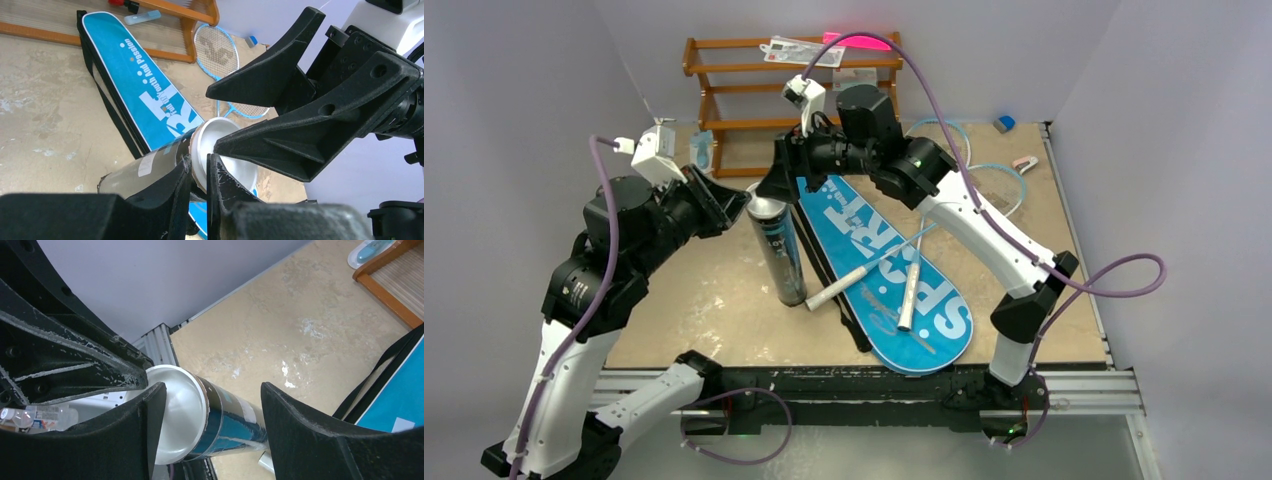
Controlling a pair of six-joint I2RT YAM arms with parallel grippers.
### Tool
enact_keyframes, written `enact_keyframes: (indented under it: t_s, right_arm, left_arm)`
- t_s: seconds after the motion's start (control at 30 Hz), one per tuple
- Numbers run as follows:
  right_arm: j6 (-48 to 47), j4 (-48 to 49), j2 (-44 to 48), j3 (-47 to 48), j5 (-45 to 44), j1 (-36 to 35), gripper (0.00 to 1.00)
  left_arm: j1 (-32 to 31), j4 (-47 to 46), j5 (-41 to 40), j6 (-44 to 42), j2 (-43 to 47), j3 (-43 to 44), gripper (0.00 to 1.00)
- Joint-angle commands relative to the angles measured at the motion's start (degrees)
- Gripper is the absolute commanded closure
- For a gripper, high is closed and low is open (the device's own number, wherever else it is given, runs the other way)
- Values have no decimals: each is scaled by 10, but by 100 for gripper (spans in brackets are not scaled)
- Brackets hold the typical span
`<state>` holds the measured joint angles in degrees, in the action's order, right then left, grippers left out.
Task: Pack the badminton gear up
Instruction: Close the lid on the shuttle tube.
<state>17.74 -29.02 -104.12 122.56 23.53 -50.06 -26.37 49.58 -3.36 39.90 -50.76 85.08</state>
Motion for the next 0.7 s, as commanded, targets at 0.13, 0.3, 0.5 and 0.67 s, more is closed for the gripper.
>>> enact_keyframes:
  t_s: [0.13, 0.3, 0.5, 0.67]
  right_arm:
    - [-33, -45, 27, -40, -19, 0, 30]
    - [-38, -61, 23, -40, -23, 0, 30]
    - [-45, -75, 13, -41, -19, 0, 30]
    - [-46, -82, 13, -52, -20, 1, 30]
  left_arm:
    - [-2, 67, 12, -30, -23, -20, 87]
    - [-2, 110, 1, -45, -43, -9, 87]
    - [-2, 144, -4, -55, -51, -9, 85]
    - [-2, 168, -10, -62, -54, -12, 81]
